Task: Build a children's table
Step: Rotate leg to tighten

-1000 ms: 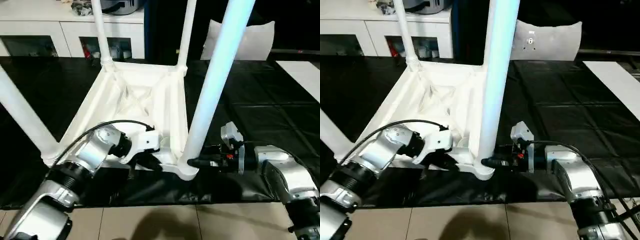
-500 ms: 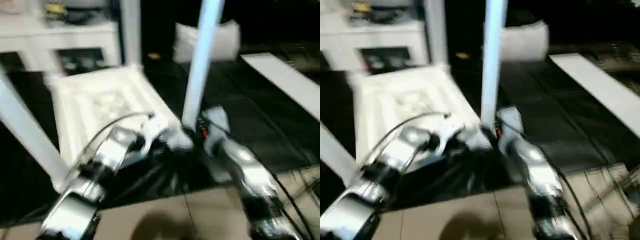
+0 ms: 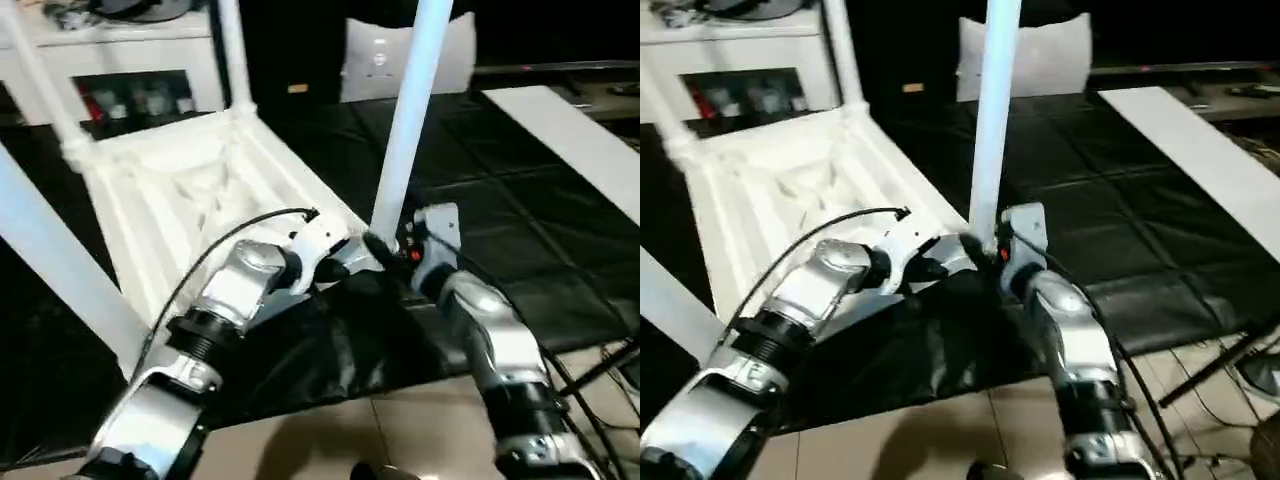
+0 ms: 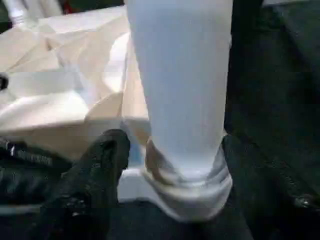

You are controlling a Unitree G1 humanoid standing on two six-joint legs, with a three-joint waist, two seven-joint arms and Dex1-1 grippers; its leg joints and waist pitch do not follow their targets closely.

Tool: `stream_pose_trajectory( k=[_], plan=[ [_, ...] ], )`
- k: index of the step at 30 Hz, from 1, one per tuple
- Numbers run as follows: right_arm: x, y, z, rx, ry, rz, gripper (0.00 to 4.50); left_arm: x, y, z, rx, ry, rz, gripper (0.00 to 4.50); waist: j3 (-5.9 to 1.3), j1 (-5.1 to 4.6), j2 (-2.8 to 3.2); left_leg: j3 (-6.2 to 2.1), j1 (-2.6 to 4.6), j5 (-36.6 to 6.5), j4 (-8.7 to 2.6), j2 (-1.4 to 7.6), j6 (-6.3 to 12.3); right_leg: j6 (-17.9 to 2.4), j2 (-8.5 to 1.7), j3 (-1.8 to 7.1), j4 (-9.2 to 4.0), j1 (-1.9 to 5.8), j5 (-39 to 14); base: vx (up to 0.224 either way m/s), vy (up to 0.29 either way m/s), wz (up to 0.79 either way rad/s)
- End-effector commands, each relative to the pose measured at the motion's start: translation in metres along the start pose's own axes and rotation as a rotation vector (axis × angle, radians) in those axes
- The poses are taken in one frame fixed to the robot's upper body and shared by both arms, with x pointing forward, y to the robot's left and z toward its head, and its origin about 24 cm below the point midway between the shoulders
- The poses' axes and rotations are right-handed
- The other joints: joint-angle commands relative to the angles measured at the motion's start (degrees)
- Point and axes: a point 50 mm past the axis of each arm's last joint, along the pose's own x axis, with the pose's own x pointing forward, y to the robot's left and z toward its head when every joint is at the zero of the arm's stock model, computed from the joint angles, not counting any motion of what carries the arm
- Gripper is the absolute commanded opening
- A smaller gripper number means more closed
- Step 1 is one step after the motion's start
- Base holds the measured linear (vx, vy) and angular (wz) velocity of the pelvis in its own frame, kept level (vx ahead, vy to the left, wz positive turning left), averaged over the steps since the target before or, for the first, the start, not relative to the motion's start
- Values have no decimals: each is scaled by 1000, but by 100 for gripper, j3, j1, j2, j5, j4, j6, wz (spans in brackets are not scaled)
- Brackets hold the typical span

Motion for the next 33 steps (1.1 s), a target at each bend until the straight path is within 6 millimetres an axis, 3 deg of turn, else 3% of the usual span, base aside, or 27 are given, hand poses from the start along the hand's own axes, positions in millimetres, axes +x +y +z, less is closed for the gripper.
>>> stream_pose_trajectory(
  k=[1,2,7,9,10,12,15,18,19,21,23,28,33],
  plan=[
    [-10,-6,4,-44,-15,71,364,-8,-2,12,92,-53,-46,0,-557,52,-26,22,-70,529,-367,231,849,-570,-444,428,-263,536,-1354,0,0,0],
    [-17,-10,6,-80,-11,112,373,-11,-2,7,119,-39,-80,0,-536,79,27,36,-51,402,-374,229,854,-577,-448,427,-299,532,-1473,0,0,0],
    [-40,-18,14,-190,18,319,383,-25,-1,-8,227,4,-203,0,-478,153,-10,82,-25,-204,-408,195,695,-252,-422,395,-448,535,-2297,0,0,0],
    [-41,-20,14,-200,22,335,383,-26,-1,-9,248,7,-215,0,-451,144,-7,95,34,-568,-416,177,541,-53,-413,349,-553,510,-2853,0,0,0],
    [-46,-22,16,-220,46,409,383,-31,-3,-12,304,20,-278,0,-462,154,-51,94,47,-629,-418,172,476,20,-410,327,-576,502,-2952,0,0,0],
    [-50,-22,16,-234,76,494,383,-35,-5,-14,321,30,-333,0,-454,161,-13,77,55,-721,-428,194,480,47,-403,306,-587,499,-2981,0,0,0],
    [-50,-22,15,-262,115,586,369,-40,-13,-17,376,29,-435,0,-455,168,-3,62,68,-785,-444,241,453,-16,-425,310,-585,507,-2910,0,0,0],
    [-46,-20,14,-268,142,651,369,-43,-19,-24,432,44,-523,0,-480,197,15,47,62,-632,-459,280,464,-214,-445,356,-517,507,-2551,0,0,0],
    [-46,-20,14,-268,142,651,340,-43,-19,-24,432,44,-523,0,-489,225,18,45,70,-527,-465,301,464,-326,-447,378,-472,507,-2376,0,0,0],
    [-44,-18,14,-264,150,684,329,-43,-22,-25,438,45,-546,0,-507,290,12,62,74,-337,-458,315,502,-479,-452,413,-404,505,-2095,0,0,0],
    [-42,-14,13,-249,156,738,310,-42,-24,-24,437,21,-558,0,-509,302,-22,60,24,-203,-461,323,536,-572,-455,431,-341,536,-1911,0,0,0],
    [-43,-10,10,-238,182,828,268,-41,-24,-20,415,-37,-559,0,-515,331,-34,85,23,-86,-449,322,553,-560,-469,442,-345,542,-1947,0,0,0],
    [-42,-10,10,-226,197,861,224,-41,-25,-22,386,-67,-571,0,-489,330,-60,119,36,-347,-457,286,448,-341,-454,410,-428,534,-2477,0,0,0]
  ],
)
